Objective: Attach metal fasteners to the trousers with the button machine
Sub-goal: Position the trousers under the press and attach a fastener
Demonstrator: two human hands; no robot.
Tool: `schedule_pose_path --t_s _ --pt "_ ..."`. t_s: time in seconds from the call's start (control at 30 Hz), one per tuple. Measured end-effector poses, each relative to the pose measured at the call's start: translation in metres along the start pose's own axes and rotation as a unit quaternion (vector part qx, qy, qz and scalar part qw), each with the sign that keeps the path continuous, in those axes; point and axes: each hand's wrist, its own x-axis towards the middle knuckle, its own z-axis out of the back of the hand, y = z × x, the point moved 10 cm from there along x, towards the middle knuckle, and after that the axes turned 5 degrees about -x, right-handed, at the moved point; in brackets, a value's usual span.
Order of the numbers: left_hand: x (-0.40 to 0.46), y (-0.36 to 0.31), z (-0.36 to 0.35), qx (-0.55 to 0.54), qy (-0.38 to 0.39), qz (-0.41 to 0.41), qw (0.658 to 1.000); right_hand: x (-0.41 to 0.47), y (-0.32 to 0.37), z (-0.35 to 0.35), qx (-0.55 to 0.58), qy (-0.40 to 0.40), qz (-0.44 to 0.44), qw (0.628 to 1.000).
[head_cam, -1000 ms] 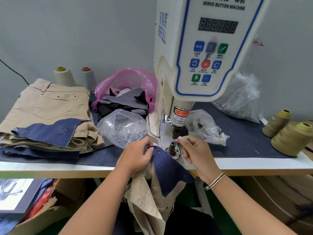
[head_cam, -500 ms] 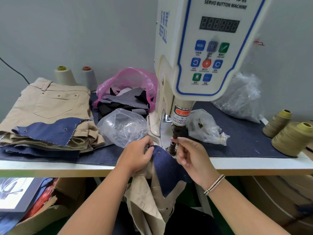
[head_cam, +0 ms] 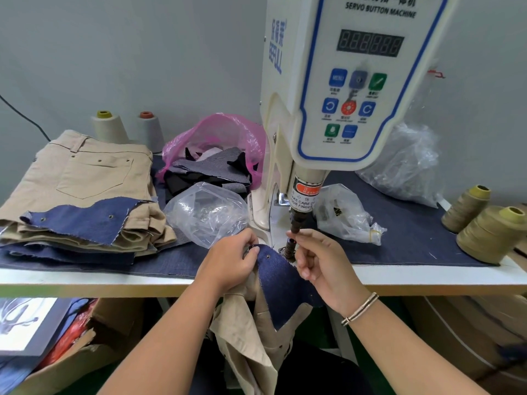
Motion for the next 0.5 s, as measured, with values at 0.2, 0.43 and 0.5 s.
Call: schedule_pose_path --t_s 0.2,0.43,0.5 --pt "0.0 -0.002 0.001 0.011 -0.004 -0.003 1.0 -0.003 0.0 -0.009 0.083 0.028 -0.025 0.996" --pt "-0.001 -0.003 0.002 0.009 0.0 0.007 1.0 -0.037 -0.023 -0.051 0.221 0.153 -0.121 0.955" --pt "-0.003 -0.001 0.0 0.004 0.018 0.042 0.999 -0.043 -0.025 -0.078 0.133 0.195 -0.105 0.966"
